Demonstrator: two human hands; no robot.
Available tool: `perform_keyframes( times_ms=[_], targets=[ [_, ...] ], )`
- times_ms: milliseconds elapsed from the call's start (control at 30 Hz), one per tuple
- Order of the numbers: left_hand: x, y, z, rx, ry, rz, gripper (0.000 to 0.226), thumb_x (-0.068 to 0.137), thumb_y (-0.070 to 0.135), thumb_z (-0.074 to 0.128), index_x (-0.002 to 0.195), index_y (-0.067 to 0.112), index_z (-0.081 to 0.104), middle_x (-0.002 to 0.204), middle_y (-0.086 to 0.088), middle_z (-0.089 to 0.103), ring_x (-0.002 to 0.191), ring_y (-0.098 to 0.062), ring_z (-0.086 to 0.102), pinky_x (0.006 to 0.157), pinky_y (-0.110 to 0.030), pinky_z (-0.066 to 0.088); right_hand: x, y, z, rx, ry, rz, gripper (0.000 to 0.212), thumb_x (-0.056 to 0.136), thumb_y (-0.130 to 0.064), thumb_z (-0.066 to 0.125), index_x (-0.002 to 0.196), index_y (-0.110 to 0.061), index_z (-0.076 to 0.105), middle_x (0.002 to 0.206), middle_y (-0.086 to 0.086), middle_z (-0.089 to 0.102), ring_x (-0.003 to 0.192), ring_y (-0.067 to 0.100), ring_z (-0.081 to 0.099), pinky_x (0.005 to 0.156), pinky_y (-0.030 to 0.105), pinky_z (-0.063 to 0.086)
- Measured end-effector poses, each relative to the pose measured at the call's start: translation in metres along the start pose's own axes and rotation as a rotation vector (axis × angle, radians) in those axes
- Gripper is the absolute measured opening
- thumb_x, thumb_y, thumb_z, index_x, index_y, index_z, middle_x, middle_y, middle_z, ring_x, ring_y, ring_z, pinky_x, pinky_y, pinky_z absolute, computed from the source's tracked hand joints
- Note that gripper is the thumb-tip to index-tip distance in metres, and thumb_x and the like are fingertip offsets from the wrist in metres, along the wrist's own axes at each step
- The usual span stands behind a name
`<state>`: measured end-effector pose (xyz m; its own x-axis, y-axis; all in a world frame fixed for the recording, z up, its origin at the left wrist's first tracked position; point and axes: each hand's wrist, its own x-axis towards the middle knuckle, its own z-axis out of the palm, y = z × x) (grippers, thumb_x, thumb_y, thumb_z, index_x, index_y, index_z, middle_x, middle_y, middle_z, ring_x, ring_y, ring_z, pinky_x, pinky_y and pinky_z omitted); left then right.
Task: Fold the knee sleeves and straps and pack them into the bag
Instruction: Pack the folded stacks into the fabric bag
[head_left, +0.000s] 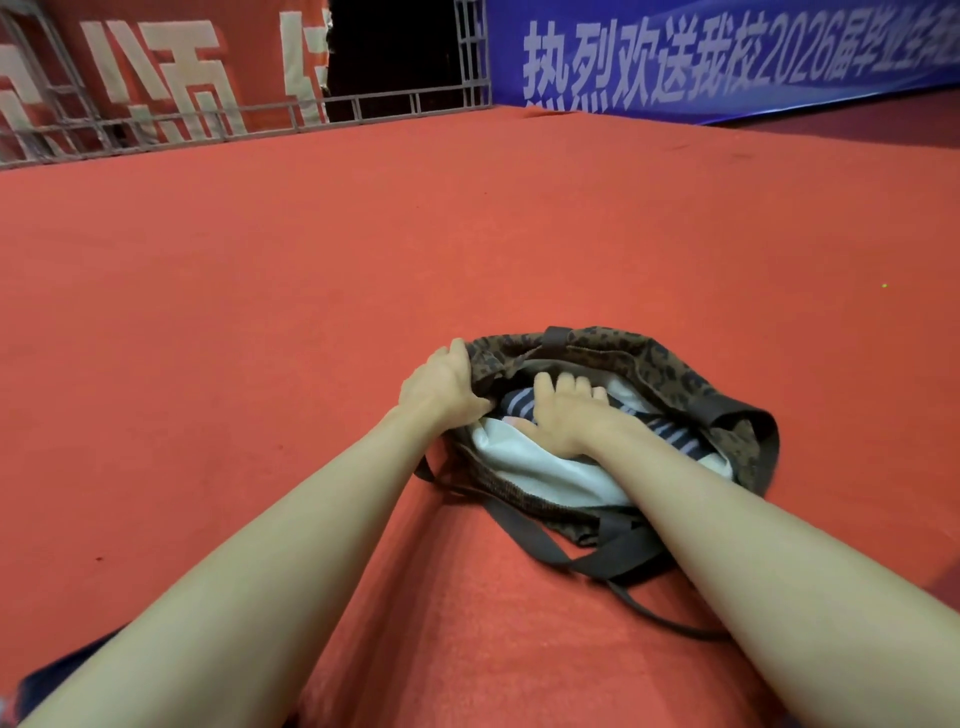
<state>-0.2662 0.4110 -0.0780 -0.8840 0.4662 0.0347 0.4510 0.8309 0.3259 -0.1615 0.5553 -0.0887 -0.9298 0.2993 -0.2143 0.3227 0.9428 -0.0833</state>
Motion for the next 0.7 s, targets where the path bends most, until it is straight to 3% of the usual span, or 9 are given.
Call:
perform_keyframes(
  times_ms=[100, 167, 233, 367, 500, 600, 633, 700],
  targets=[
    [0.0, -0.007, -0.009, -0.056, 0.005, 0.002, 0.029, 0.087, 0.028, 0.069, 0.107, 0.02, 0.05, 0.108, -0.01, 0.063, 0.1, -0.039, 0.064, 0.075, -0.042, 0.05, -0.006, 0.004, -0.006, 0.1, 0.06, 0.004, 0.079, 0.102, -0.068, 0.035, 0.152, -0.008, 0.027, 0.154, 0.021, 0.037, 0.138, 0.041, 0.038, 0.111, 0.051, 0.033],
    [0.001, -0.012, -0.023, -0.128, 0.057, 0.008, 0.011, 0.083, 0.02, 0.06, 0.093, 0.023, 0.056, 0.098, -0.011, 0.068, 0.095, -0.041, 0.067, 0.069, -0.038, 0.048, -0.012, 0.008, -0.013, 0.151, 0.203, 0.029, 0.07, 0.101, -0.065, 0.043, 0.145, -0.011, 0.038, 0.143, 0.018, 0.051, 0.129, 0.041, 0.05, 0.099, 0.048, 0.043],
    [0.001, -0.013, -0.038, -0.174, 0.11, 0.017, 0.007, 0.079, 0.017, 0.057, 0.082, 0.023, 0.056, 0.089, -0.011, 0.069, 0.087, -0.039, 0.067, 0.065, -0.037, 0.048, -0.018, 0.004, -0.019, 0.153, 0.371, 0.067, 0.062, 0.098, -0.062, 0.051, 0.136, -0.013, 0.046, 0.131, 0.014, 0.059, 0.118, 0.04, 0.058, 0.088, 0.046, 0.048],
    [-0.001, -0.009, -0.057, -0.149, 0.155, 0.016, 0.007, 0.077, 0.023, 0.059, 0.084, 0.022, 0.058, 0.084, -0.007, 0.068, 0.078, -0.036, 0.067, 0.066, -0.045, 0.058, -0.017, -0.016, -0.016, 0.225, 0.447, 0.004, 0.057, 0.1, -0.057, 0.053, 0.134, -0.013, 0.042, 0.13, 0.015, 0.054, 0.12, 0.044, 0.052, 0.091, 0.052, 0.048],
    [-0.004, -0.011, -0.056, -0.182, 0.18, 0.037, 0.004, 0.076, 0.019, 0.054, 0.079, 0.02, 0.052, 0.082, -0.007, 0.067, 0.078, -0.038, 0.065, 0.064, -0.042, 0.055, 0.004, -0.036, -0.013, 0.334, 0.379, -0.034, 0.068, 0.102, -0.056, 0.052, 0.139, -0.001, 0.039, 0.139, 0.024, 0.046, 0.13, 0.044, 0.041, 0.106, 0.049, 0.037],
    [-0.005, -0.011, -0.05, -0.191, 0.214, 0.058, 0.007, 0.076, 0.015, 0.053, 0.077, 0.02, 0.049, 0.082, -0.005, 0.064, 0.077, -0.037, 0.062, 0.059, -0.037, 0.044, 0.02, -0.052, -0.013, 0.316, 0.175, -0.014, 0.067, 0.106, -0.049, 0.044, 0.146, 0.004, 0.038, 0.152, 0.032, 0.032, 0.146, 0.048, 0.021, 0.116, 0.055, 0.027],
    [-0.005, -0.011, -0.049, -0.186, 0.222, 0.062, 0.008, 0.075, 0.013, 0.053, 0.078, 0.02, 0.049, 0.081, -0.005, 0.063, 0.076, -0.037, 0.061, 0.058, -0.036, 0.041, 0.022, -0.055, -0.014, 0.279, 0.074, -0.021, 0.059, 0.107, -0.047, 0.038, 0.142, 0.001, 0.046, 0.153, 0.031, 0.033, 0.147, 0.049, 0.02, 0.115, 0.056, 0.028],
    [-0.005, -0.013, -0.046, -0.184, 0.235, 0.067, 0.009, 0.074, 0.009, 0.052, 0.079, 0.016, 0.049, 0.078, -0.003, 0.061, 0.075, -0.036, 0.06, 0.055, -0.036, 0.037, 0.022, -0.06, -0.018, 0.171, -0.055, -0.025, 0.047, 0.108, -0.042, 0.032, 0.119, -0.006, 0.061, 0.145, 0.026, 0.048, 0.139, 0.048, 0.034, 0.109, 0.054, 0.035]
  ],
)
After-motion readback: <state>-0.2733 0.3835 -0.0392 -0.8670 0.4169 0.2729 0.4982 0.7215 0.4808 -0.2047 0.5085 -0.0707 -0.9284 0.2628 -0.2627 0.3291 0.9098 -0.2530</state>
